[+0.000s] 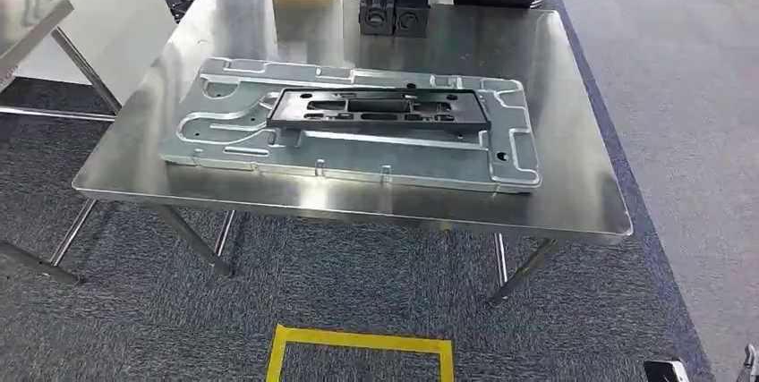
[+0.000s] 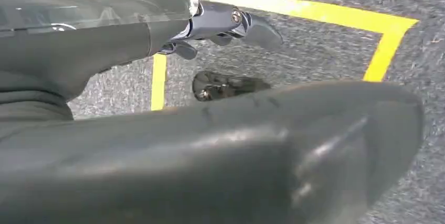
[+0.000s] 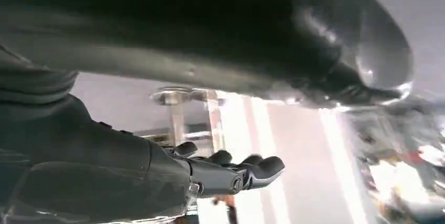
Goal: Take the parts from the cabinet and place them on the table.
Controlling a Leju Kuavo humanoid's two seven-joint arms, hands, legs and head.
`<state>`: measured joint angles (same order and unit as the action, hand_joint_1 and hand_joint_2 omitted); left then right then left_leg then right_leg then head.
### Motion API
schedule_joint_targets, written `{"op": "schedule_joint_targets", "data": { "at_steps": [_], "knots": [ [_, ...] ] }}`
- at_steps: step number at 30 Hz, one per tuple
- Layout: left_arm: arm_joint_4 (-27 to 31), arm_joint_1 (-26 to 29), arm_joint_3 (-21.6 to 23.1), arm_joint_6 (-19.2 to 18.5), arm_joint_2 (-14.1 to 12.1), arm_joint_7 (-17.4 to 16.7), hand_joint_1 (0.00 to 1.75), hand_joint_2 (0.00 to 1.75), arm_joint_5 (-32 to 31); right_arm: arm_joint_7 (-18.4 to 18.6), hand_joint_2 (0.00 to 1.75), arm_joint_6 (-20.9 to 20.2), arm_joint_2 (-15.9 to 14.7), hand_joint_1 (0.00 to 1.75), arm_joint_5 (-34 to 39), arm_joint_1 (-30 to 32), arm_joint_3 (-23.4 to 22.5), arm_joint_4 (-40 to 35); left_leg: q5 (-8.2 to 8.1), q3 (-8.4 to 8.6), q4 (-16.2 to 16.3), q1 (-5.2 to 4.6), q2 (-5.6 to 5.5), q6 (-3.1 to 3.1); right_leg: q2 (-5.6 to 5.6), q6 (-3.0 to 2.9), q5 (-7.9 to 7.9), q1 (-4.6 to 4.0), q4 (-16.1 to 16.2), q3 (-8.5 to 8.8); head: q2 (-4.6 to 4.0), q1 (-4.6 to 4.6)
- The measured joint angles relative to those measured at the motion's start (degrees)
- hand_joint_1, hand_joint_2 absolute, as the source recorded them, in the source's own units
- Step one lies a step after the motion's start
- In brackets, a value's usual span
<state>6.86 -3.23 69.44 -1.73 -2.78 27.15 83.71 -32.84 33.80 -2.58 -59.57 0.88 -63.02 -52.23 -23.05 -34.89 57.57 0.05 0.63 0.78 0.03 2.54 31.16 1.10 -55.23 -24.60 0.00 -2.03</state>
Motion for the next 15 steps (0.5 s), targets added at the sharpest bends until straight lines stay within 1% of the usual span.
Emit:
{"op": "schedule_joint_targets", "data": {
  "at_steps": [1, 2, 3, 4, 5, 6, 7, 8, 9, 10, 11, 12, 13, 14, 15],
  "knots": [
    [0.0, 0.0, 0.0, 0.0, 0.0, -0.2, 0.00, 0.00, 0.0, 4.7, 0.00, 1.4, -0.7, 0.00, -4.0, -0.1, -1.2, 4.1, 0.55, 0.05, -0.1, 0.03, -0.02, -0.50, -0.04, -0.76, 0.03, -0.06, -0.1, -0.44, 0.00, 0.02],
    [0.0, 0.0, 0.0, 0.0, 0.0, -0.4, 0.00, 0.00, 0.0, 10.8, 0.00, 1.4, -1.7, 0.00, -7.9, -0.2, -2.2, 8.0, 0.99, -0.06, -0.2, 0.20, -0.04, -0.79, -0.03, -1.15, -0.17, -0.35, -0.3, -0.63, 0.00, 0.00],
    [0.0, 0.0, 0.2, 0.0, 0.0, -0.7, 0.00, 0.00, 0.0, 17.8, 0.00, -0.2, -2.4, 0.00, -11.3, -0.4, -2.9, 12.1, 1.41, -0.07, -0.3, 0.30, -0.06, -1.27, -0.09, -1.69, -0.55, -0.50, -0.3, -0.82, 0.00, 0.02],
    [0.0, 0.2, 0.3, -0.2, -0.1, -0.8, 0.00, 0.00, 0.0, 25.0, 0.00, -3.8, -2.8, 0.00, -14.6, -0.5, -3.3, 16.5, 1.19, -0.39, -0.1, 0.33, -0.14, -1.70, -0.26, -2.44, -1.38, -0.06, 0.1, -1.34, 0.00, 0.04],
    [0.0, 0.2, 0.4, -0.4, -0.2, -0.9, 0.00, 0.00, 0.0, 32.6, 0.00, -8.6, -2.7, 0.00, -16.9, -0.7, -3.5, 19.9, -1.22, -1.03, 1.2, 0.59, -0.20, -1.81, -0.48, -3.00, -1.96, -0.20, 0.1, -1.97, 0.00, 0.02],
    [0.0, 0.2, 0.5, -0.6, -0.2, -0.9, 0.00, 0.00, 0.0, 37.7, 0.00, -14.1, -2.7, 0.00, -18.9, -0.8, -3.5, 22.9, -5.12, -2.07, 4.4, 0.61, -0.20, -1.89, -0.50, -3.46, -2.59, -0.23, 0.0, -2.79, 0.00, 0.02],
    [0.0, 0.1, 0.7, -0.7, -0.2, -1.2, 0.00, 0.00, 0.0, 41.3, 0.00, -18.3, -2.4, 0.00, -20.4, -0.8, -3.5, 25.3, -8.59, -3.21, 8.4, 0.63, -0.20, -2.05, -0.49, -3.62, -3.16, -0.34, -0.1, -3.63, 0.00, 0.02],
    [0.0, -0.1, 1.0, -0.7, -0.2, -1.6, 0.00, 0.00, 0.0, 43.8, 0.00, -21.5, -1.4, 0.00, -21.3, -0.9, -3.5, 27.5, -11.31, -4.26, 13.0, 0.62, -0.20, -2.25, -0.49, -3.75, -3.86, -0.51, -0.1, -4.55, 0.00, 0.02],
    [0.0, -0.2, 1.4, -0.7, -0.2, -2.0, 0.00, 0.00, -0.1, 46.4, 0.00, -25.0, -0.3, 0.00, -22.4, -1.1, -3.5, 29.5, -12.30, -4.72, 16.7, 0.62, -0.20, -2.34, -0.47, -3.85, -4.55, -0.67, -0.2, -5.50, 0.00, 0.02],
    [0.0, -0.3, 1.9, -0.6, -0.2, -2.4, 0.00, 0.00, -0.1, 48.5, 0.00, -28.1, 0.9, 0.00, -23.5, -1.4, -3.4, 31.0, -11.32, -4.20, 18.1, 0.61, -0.21, -2.30, -0.43, -3.92, -5.21, -0.85, -0.4, -6.51, 0.00, 0.02],
    [0.0, -0.4, 2.2, -0.6, -0.2, -2.7, 0.00, 0.00, -0.2, 50.3, 0.00, -30.7, 2.2, 0.00, -24.5, -1.6, -3.3, 32.4, -9.18, -2.65, 17.1, 0.55, -0.21, -2.10, -0.33, -3.90, -5.79, -1.01, -0.6, -7.46, 0.00, 0.02],
    [0.0, -0.6, 2.5, -0.6, -0.2, -2.9, 0.00, 0.00, -0.2, 51.7, 0.00, -32.1, 3.3, 0.00, -25.2, -1.9, -3.1, 33.7, -6.96, -0.14, 14.1, 0.43, -0.21, -1.76, -0.29, -3.89, -6.28, -1.18, -0.9, -8.37, 0.00, 0.02],
    [0.0, -0.9, 3.0, -0.6, -0.2, -3.1, 0.00, 0.00, -0.3, 53.1, 0.00, -33.0, 4.6, 0.00, -26.5, -2.3, -2.8, 34.9, -5.54, 3.52, 9.3, 0.05, -0.23, -1.07, -0.23, -3.86, -6.82, -1.34, -1.1, -9.22, 0.00, 0.02],
    [0.0, -1.2, 3.3, -0.6, -0.4, -3.4, 0.00, 0.00, -0.4, 54.7, 0.00, -34.3, 5.5, 0.00, -27.7, -2.7, -2.2, 35.8, -5.89, 7.80, 3.5, -0.27, -0.29, -0.21, -0.23, -3.84, -7.36, -1.23, -1.3, -9.65, 0.00, 0.02],
    [0.0, -1.6, 3.6, -0.6, -0.6, -3.7, 0.00, 0.00, -0.4, 56.4, 0.00, -36.0, 6.5, 0.00, -28.9, -2.9, -0.8, 36.6, -7.69, 11.47, -2.1, -0.67, -0.24, 0.26, -0.23, -3.51, -7.74, -1.64, -1.4, -10.08, 0.00, 0.02]
  ]
}}
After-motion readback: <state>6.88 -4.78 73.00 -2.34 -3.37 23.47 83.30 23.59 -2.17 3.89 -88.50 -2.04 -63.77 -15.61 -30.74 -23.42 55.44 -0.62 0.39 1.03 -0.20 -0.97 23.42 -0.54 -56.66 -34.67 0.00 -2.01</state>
